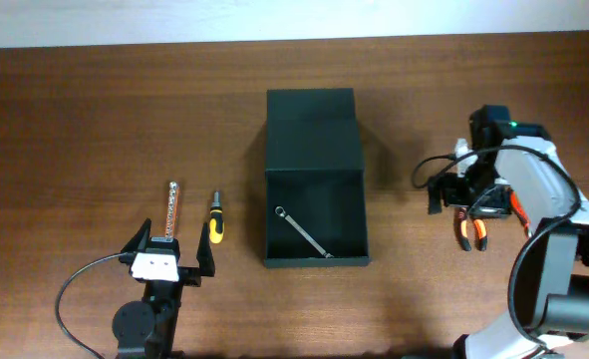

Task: Pack container
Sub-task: 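Lower the right gripper and close it on the pliers' jaws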

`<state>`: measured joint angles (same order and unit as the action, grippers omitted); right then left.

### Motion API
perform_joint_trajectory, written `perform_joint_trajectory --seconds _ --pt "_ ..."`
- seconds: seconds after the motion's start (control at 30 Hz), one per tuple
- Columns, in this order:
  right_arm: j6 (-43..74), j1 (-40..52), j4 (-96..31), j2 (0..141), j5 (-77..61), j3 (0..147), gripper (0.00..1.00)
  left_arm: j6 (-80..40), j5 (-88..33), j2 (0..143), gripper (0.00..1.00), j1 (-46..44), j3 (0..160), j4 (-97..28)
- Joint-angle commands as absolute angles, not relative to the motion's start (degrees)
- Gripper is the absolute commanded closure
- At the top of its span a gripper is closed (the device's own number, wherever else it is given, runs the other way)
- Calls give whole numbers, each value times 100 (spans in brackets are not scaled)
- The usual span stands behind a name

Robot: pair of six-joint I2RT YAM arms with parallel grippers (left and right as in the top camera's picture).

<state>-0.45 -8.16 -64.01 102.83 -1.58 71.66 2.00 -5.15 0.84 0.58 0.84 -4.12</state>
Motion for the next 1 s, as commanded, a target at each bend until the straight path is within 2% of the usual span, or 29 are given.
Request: perform_joint_trajectory --seconds 0.0,0.97 --pt "108 -1070 -6473 10269 -86 7122 1 287 -475 36 1 97 51 -427" --pt "-45 -899 -6274 10499 -325 6674 1 287 -475 36 1 97 51 -427"
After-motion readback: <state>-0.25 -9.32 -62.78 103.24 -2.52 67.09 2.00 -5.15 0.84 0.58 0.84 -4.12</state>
